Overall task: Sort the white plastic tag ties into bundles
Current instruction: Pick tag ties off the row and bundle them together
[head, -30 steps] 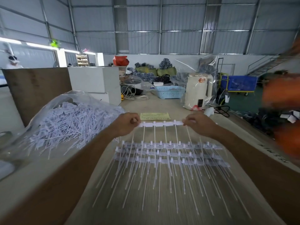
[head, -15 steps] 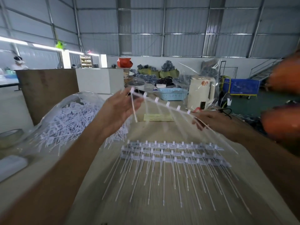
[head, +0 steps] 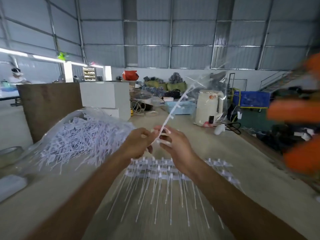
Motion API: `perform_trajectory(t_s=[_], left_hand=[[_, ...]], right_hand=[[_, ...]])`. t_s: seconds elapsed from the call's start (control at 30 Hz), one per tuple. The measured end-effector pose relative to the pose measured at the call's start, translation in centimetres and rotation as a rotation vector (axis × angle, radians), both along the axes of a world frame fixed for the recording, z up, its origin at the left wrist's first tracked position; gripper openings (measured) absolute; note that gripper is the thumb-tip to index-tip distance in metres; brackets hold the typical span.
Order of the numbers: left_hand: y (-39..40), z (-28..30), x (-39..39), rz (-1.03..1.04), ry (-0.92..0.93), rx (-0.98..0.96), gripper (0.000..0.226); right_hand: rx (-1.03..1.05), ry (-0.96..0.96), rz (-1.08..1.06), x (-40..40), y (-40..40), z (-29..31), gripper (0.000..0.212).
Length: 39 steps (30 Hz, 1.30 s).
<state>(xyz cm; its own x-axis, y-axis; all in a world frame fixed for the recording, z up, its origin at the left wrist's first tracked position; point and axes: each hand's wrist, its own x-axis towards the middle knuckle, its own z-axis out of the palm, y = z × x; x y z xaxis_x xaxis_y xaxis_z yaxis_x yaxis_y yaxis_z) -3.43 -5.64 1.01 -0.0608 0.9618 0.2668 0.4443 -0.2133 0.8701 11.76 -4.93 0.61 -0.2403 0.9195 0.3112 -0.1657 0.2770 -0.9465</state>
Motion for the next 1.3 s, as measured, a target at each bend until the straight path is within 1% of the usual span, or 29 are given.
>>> perform_trajectory(t_s=[0.03,0.07,0.13,0.2,0.27,0.33,0.37,0.4,0.43,0.47,0.53,0.57,0.6,0.63,0.67,0.7,0.73,0.77,0.8,0.83,0.87,0.9,0.93,0.97,1.03,1.1,1.17,1.27,1.3], left_hand=[[0.0,0.2,-1.0,-0.012,-0.005,0.03,0.042],[-0.3,0.4,-1.8,-0.024,-0.003,0.068,0.041],[-0.6,0.5,-3.0,-0.055,0.036,0.146,0.041],[-0.5,0.5,-3.6,-0.084,0.025,0.178,0.038],[-0.3,0.0,-3.8,-0.141,0.01,0.158,0.036],[-0.2,-0.7,-3.5,-0.197,0.028,0.116,0.035],[-0.1,-1.0,-3.3,-0.219,0.029,0.093,0.033],[-0.2,-1.2,-3.0,-0.241,0.029,0.082,0.031],[-0.1,-1.4,-2.5,-0.263,0.039,0.097,0.032],[-0.1,-1.5,-2.0,-0.276,0.058,0.126,0.033],[0.1,-1.6,-1.3,-0.29,0.126,0.188,0.032],[0.4,-1.6,-1.2,-0.295,0.171,0.212,0.036],[0.6,-1.7,-1.3,-0.297,0.213,0.225,0.04],[0.9,-1.9,-1.6,-0.302,0.244,0.226,0.041],[1.1,-2.2,-1.8,-0.307,0.271,0.22,0.039],[1.3,-2.7,-2.0,-0.313,0.299,0.212,0.034],[1.3,-3.3,-2.0,-0.323,0.324,0.209,0.029],[1.3,-4.0,-2.0,-0.336,0.337,0.218,0.026],[1.3,-4.4,-1.7,-0.349,0.336,0.239,0.022],[1.3,-4.8,-1.6,-0.358,0.323,0.264,0.017],[1.3,-5.0,-1.5,-0.364,0.301,0.289,0.012],[1.3,-5.1,-1.5,-0.366,0.275,0.312,0.011],[1.2,-5.1,-1.7,-0.369,0.248,0.331,0.01],[1.2,-5.1,-1.9,-0.381,0.229,0.333,0.008],[1.2,-5.2,-2.7,-0.422,0.213,0.291,0.01],[1.1,-5.3,-3.3,-0.398,0.219,0.226,0.014],[1.1,-5.8,-3.6,-0.313,0.258,0.168,0.011],[1.0,-6.5,-3.1,-0.119,0.401,0.177,0.002],[1.1,-6.6,-3.1,-0.036,0.437,0.174,0.007]], right_hand=[[0.051,-0.161,-0.049,0.7,-0.2,-0.3,0.03],[0.104,-0.313,-0.054,1.4,-0.9,-0.5,0.03],[0.291,-0.566,0.016,3.5,-2.3,-1.4,0.029],[0.394,-0.796,0.071,5.7,-4.1,-2.3,0.034],[0.379,-0.877,0.118,7.7,-5.8,-2.2,0.03],[0.307,-0.986,0.312,9.3,-7.2,-0.4,0.019],[0.246,-1.035,0.442,9.9,-7.6,0.8,0.019],[0.182,-1.027,0.574,10.4,-8.0,2.0,0.021],[0.152,-0.962,0.685,10.6,-8.2,3.3,0.023],[0.171,-0.856,0.751,10.8,-8.3,4.7,0.022],[0.231,-0.566,0.851,10.5,-8.0,7.2,0.023],[0.218,-0.39,0.909,10.1,-7.7,8.2,0.027],[0.187,-0.223,0.95,9.6,-7.2,8.9,0.033],[0.166,-0.096,0.96,9.0,-6.6,9.3,0.039],[0.16,-0.025,0.94,8.3,-5.7,9.7,0.043],[0.156,0.004,0.907,7.4,-4.8,9.9,0.044],[0.145,-0.004,0.87,6.4,-3.9,9.9,0.044],[0.145,-0.06,0.808,5.3,-2.9,9.7,0.043],[0.193,-0.201,0.676,4.3,-1.8,9.2,0.039],[0.306,-0.436,0.487,3.4,-0.6,8.2,0.035],[0.442,-0.73,0.309,2.7,0.5,6.7,0.033],[0.533,-0.978,0.214,2.1,1.5,4.9,0.033],[0.565,-1.132,0.194,1.7,2.1,3.0,0.032],[0.527,-1.15,0.22,1.5,2.6,1.1,0.03],[0.416,-1.009,0.239,1.6,3.2,-1.6,0.025],[0.445,-0.943,0.199,1.6,4.2,-2.9,0.025],[0.46,-0.901,0.229,1.4,4.6,-3.4,0.028],[0.457,-0.868,0.24,1.2,4.9,-3.9,0.027],[0.468,-0.872,0.237,1.2,5.1,-3.9,0.024]])
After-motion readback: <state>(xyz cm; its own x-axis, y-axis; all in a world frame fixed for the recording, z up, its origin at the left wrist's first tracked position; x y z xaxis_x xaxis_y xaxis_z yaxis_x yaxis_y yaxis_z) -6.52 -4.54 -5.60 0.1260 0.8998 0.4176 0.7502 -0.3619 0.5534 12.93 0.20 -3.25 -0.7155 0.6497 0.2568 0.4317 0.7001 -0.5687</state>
